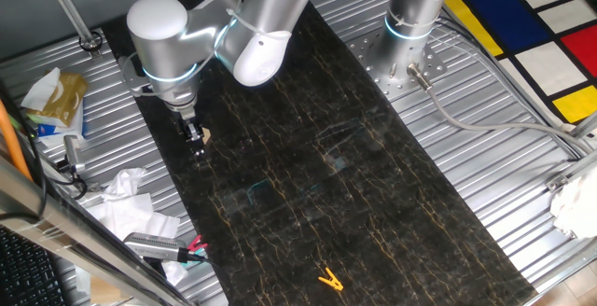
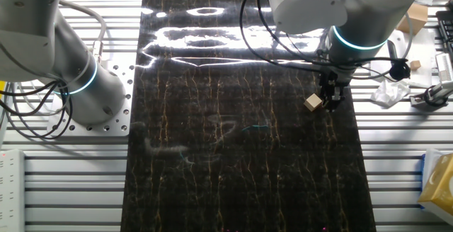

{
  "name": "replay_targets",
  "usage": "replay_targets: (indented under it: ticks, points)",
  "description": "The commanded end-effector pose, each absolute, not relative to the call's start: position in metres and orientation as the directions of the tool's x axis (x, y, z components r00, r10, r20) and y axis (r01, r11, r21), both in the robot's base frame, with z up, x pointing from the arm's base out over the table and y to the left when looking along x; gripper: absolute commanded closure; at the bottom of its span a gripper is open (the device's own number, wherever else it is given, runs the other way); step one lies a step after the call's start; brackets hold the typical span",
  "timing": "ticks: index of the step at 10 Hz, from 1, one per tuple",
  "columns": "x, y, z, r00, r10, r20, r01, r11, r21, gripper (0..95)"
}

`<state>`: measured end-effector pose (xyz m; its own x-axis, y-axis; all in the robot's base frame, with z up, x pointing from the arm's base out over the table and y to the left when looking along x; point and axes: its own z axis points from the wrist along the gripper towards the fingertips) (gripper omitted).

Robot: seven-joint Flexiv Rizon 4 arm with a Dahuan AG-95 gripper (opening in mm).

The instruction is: Hold a small block with the gripper and sweep it from left to right on the table

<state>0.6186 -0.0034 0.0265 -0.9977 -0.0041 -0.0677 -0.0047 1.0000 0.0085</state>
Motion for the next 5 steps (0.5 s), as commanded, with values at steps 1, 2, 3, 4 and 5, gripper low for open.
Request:
replay_targets:
  ticks: [1,2,3,4,5]
  points:
    - [0.6193,-0.0031,0.0259,-0.998,-0.012,-0.069,-0.013,1.0,0.008,57.0]
    - [0.6193,-0.0031,0.0259,-0.997,-0.019,-0.07,-0.019,1.0,0.008,57.0]
    - [0.6193,-0.0031,0.0259,-0.997,-0.02,-0.07,-0.02,1.0,0.008,57.0]
    - [0.6193,-0.0031,0.0259,-0.997,-0.024,-0.07,-0.025,1.0,0.008,57.0]
    - [0.6193,-0.0031,0.0259,-0.997,-0.029,-0.071,-0.029,1.0,0.007,57.0]
